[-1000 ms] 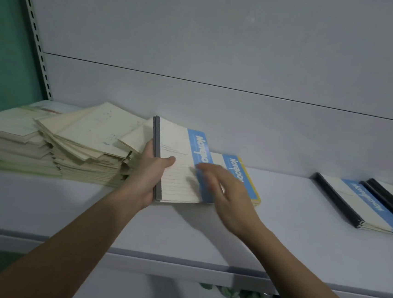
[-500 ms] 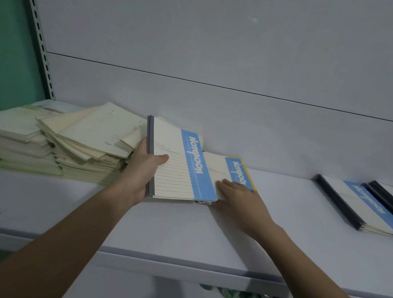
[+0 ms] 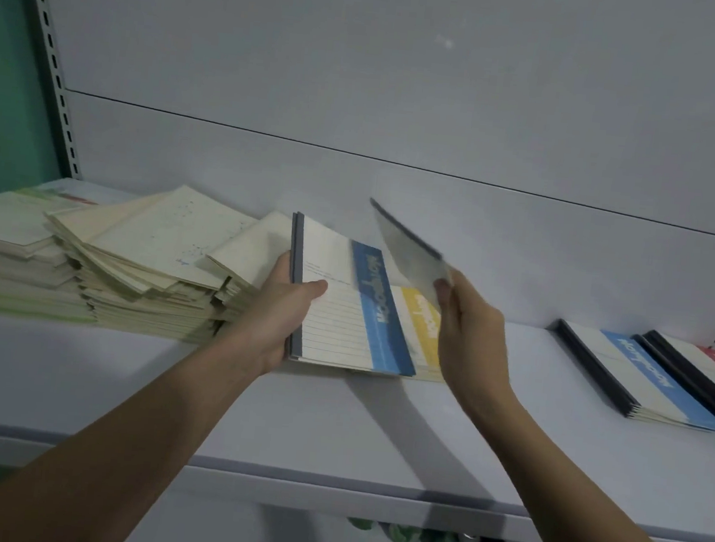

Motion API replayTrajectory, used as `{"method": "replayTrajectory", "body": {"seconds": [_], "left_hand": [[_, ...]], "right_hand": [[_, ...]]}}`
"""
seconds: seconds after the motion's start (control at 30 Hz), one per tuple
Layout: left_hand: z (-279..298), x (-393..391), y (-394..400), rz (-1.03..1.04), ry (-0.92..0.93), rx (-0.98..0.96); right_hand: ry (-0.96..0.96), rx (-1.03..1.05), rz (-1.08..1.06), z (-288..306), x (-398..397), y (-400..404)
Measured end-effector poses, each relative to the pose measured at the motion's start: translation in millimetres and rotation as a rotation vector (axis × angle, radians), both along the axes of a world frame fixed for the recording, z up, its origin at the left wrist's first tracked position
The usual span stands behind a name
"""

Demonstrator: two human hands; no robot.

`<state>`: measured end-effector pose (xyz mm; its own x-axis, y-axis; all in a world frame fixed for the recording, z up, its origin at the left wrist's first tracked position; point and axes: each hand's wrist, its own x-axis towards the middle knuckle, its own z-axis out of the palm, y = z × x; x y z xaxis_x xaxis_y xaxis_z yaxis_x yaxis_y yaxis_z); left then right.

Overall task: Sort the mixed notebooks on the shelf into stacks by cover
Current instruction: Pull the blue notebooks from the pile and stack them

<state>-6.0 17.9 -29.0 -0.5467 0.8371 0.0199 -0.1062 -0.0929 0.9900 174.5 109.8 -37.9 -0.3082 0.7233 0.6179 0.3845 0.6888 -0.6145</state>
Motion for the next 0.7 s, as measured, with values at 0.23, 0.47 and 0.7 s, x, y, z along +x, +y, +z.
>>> {"method": "replayTrajectory", "body": {"seconds": [0.23,0.47,0.7], "left_hand": [[2.7,22.4,15.9,-0.026,-0.147,0.031],[-3.7,37.4,28.0,-0.015,-0.086,0.056],[-4.5,78.3,52.3,-0.018,-0.095,0.065]], "right_hand": [[-0.431,0.256,0.311,-11.9,-6.2,-29.0],[-0.43,0.035,0.236,-8.8,21.6,-11.9],[0.196,-0.72,0.102,-16.0,60.8,6.4]]}}
